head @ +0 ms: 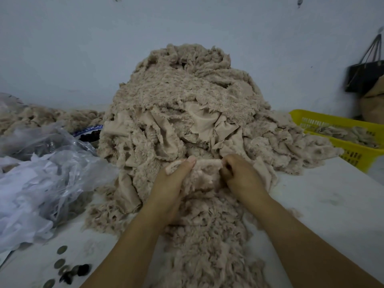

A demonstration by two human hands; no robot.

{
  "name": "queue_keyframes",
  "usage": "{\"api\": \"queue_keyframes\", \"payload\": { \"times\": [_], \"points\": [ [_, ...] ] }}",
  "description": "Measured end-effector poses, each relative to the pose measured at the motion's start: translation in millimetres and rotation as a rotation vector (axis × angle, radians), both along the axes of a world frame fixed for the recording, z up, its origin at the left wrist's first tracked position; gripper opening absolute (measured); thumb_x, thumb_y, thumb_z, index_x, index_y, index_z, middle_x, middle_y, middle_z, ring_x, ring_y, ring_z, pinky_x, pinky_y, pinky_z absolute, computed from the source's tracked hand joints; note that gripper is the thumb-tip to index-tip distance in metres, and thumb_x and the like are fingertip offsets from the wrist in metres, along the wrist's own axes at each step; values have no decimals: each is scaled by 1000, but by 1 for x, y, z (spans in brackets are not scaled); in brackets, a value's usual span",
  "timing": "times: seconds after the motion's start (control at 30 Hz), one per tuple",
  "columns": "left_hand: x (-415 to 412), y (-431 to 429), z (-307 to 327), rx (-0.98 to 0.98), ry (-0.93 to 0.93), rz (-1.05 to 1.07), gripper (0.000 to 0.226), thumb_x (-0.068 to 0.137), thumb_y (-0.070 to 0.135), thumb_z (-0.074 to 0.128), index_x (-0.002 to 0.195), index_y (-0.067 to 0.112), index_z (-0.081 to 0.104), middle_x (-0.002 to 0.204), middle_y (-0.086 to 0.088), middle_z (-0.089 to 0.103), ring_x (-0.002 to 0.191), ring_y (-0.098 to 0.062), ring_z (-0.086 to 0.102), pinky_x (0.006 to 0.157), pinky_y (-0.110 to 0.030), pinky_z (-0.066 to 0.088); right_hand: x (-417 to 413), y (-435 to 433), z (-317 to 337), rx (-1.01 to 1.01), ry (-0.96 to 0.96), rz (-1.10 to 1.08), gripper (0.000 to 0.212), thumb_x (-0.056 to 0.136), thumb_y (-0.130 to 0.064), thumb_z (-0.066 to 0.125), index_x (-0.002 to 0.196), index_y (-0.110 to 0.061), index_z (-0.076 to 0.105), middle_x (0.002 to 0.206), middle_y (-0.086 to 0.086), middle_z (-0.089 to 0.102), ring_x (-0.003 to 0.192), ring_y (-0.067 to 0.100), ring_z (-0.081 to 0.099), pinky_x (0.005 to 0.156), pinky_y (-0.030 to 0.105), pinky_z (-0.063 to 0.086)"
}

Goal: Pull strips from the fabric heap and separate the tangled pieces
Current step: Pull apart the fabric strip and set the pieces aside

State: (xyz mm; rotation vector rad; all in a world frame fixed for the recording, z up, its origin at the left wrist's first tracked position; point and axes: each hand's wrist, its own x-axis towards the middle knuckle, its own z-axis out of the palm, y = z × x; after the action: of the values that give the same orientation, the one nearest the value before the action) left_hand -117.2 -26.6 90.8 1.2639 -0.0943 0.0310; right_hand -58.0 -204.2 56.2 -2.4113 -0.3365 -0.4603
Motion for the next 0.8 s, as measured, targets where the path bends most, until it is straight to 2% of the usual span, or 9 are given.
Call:
{"api": "queue_keyframes", "payload": {
  "times": [0.17,0.27,0.33,0.4,0.5,0.6,0.67,0.73,0.8],
  "points": [
    [-4,2,7,-181,97,-168,51,66,30,82,108,3,75,110,-20,74,100,-31,73,73,-34,60,6,-6,-4,191,63,-187,14,99,-15,45,96,-8,58,88,6,57,75,19,49,61,34,32],
    [-2,9,7,-255,85,-166,22,70,30,78,85,15,82,95,-10,78,88,-23,75,71,-34,61,6,-7,-2,299,56,-197,21,102,-17,45,85,-8,54,73,5,54,63,16,45,51,23,32],
    [3,14,6,-306,120,-46,17,75,32,73,80,18,82,92,-10,77,85,-24,75,73,-37,62,5,-8,0,348,66,-131,27,103,-19,45,78,-9,48,68,3,48,58,12,40,47,19,30],
    [10,16,4,-177,155,165,19,82,32,71,73,19,80,85,-9,75,72,-20,71,65,-29,57,3,-8,2,356,61,-73,32,104,-22,45,74,-14,41,67,3,44,55,9,36,49,19,31],
    [17,17,-5,347,87,470,18,95,36,64,79,35,73,92,10,72,78,-3,65,65,-23,48,-5,-2,9,383,13,5,35,104,-24,45,70,-20,37,64,-2,40,53,3,37,51,20,30],
    [13,12,-6,619,-146,360,13,93,52,57,104,52,64,114,29,61,97,23,54,75,-6,41,-19,17,14,245,-34,162,31,102,-26,50,72,-30,45,68,-12,48,65,-3,47,56,16,34],
    [10,5,-9,605,-212,172,39,82,71,56,115,52,64,115,26,65,102,16,59,80,-10,47,-25,26,14,157,-80,220,20,101,-24,52,81,-26,54,76,-14,52,72,-1,50,60,15,35],
    [8,-1,-11,637,-216,65,37,76,77,63,102,51,67,99,23,71,88,8,66,71,-12,49,-25,28,14,164,-102,217,13,99,-18,54,87,-21,55,80,-14,51,73,2,48,62,24,37],
    [8,-2,-14,679,-225,93,32,74,73,63,87,44,68,83,18,70,73,4,65,61,-9,47,-25,27,13,185,-101,218,25,96,-14,55,81,-31,49,78,-16,48,71,-1,46,60,24,33]
  ]
}}
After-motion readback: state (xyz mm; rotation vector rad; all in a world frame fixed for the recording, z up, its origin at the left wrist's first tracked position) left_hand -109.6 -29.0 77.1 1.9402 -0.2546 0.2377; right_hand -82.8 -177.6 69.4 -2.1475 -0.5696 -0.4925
